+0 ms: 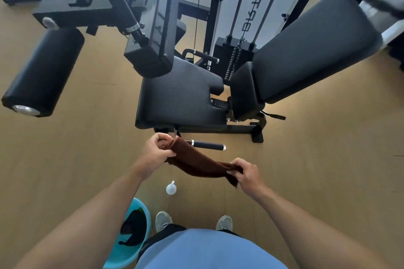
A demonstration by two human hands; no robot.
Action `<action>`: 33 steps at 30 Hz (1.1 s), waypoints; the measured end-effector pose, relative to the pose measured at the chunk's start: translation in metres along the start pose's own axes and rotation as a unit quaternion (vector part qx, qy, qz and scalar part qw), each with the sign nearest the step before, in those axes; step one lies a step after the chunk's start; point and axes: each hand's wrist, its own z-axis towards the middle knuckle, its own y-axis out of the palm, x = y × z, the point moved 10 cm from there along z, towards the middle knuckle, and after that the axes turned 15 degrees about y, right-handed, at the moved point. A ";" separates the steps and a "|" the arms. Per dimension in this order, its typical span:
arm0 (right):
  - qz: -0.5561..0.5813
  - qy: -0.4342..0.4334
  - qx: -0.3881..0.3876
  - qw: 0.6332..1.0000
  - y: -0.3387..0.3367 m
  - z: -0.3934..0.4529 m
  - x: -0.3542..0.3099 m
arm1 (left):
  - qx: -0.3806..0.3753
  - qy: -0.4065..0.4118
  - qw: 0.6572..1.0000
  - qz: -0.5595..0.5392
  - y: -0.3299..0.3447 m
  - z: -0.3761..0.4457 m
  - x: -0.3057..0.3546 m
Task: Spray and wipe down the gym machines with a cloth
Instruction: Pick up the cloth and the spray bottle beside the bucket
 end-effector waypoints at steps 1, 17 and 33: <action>-0.013 0.001 0.018 1.000 -0.004 -0.001 -0.002 | -0.011 0.007 1.000 0.012 0.002 0.000 0.000; 0.469 0.297 -0.191 0.809 0.123 -0.011 0.002 | -0.140 0.079 0.975 0.150 0.095 -0.040 -0.049; 0.321 0.452 -0.015 0.832 0.268 0.113 0.220 | -0.146 -0.279 0.930 0.188 0.081 -0.017 -0.354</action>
